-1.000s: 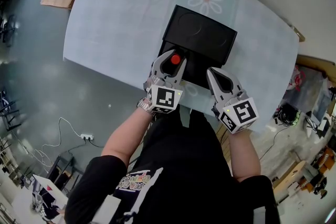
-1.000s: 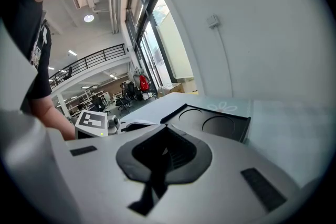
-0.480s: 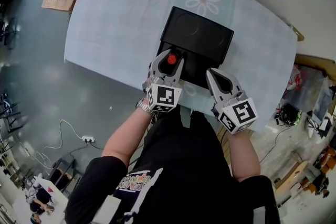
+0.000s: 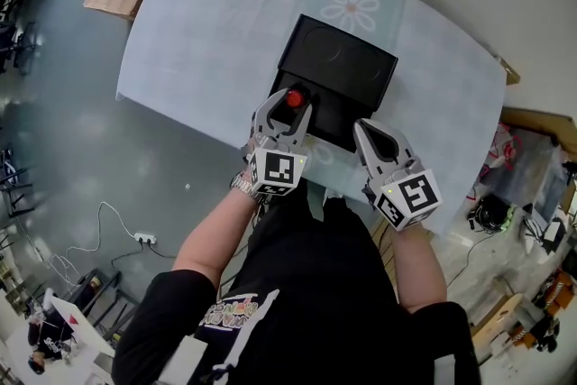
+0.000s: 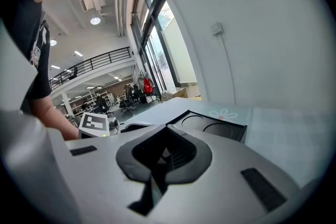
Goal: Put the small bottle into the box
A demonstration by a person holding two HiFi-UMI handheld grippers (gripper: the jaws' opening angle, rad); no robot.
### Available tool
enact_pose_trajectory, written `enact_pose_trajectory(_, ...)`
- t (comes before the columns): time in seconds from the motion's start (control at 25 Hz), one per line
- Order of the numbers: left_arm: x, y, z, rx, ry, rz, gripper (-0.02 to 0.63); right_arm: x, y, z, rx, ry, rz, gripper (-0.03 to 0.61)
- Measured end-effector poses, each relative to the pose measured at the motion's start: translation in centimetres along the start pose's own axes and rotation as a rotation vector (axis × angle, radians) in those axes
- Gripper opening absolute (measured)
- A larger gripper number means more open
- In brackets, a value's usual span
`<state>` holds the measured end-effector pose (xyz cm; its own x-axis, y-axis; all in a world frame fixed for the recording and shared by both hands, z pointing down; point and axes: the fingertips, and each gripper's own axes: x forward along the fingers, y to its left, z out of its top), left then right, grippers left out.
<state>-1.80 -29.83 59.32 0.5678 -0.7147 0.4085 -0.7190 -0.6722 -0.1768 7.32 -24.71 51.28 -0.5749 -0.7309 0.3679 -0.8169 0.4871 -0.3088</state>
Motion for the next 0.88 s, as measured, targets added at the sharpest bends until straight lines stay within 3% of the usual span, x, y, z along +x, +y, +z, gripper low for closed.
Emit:
enact_pose_trajectory(0.44, -6.8, -2.0, 6.5, -0.003, -0.123, 0.149, 0.181, -5.3, 2.0, 2.3, -0.097, -0.062, 0.076, 0.008)
enact_pose_trajectory(0.56, -9.6, -3.1, 8.7, -0.047, -0.164, 0.176, 0.171, -7.2, 3.0, 3.1, -0.122, -0.093, 0.105, 0.008)
enact_pose_trajectory(0.64, -11.6, -4.1, 9.9, -0.094, -0.185, 0.192, 0.128, -8.8, 3.7, 3.6, -0.141, -0.111, 0.126, 0.008)
enact_pose_trajectory(0.76, -14.7, -6.0, 12.0, -0.167, -0.219, 0.214, 0.010, -11.4, 4.7, 4.0, -0.179, -0.131, 0.162, 0.008)
enact_pose_trajectory(0.88, -17.0, -8.5, 13.6, -0.200, -0.245, 0.204, 0.008, -13.7, 5.3, 4.0, -0.201, -0.149, 0.194, 0.008)
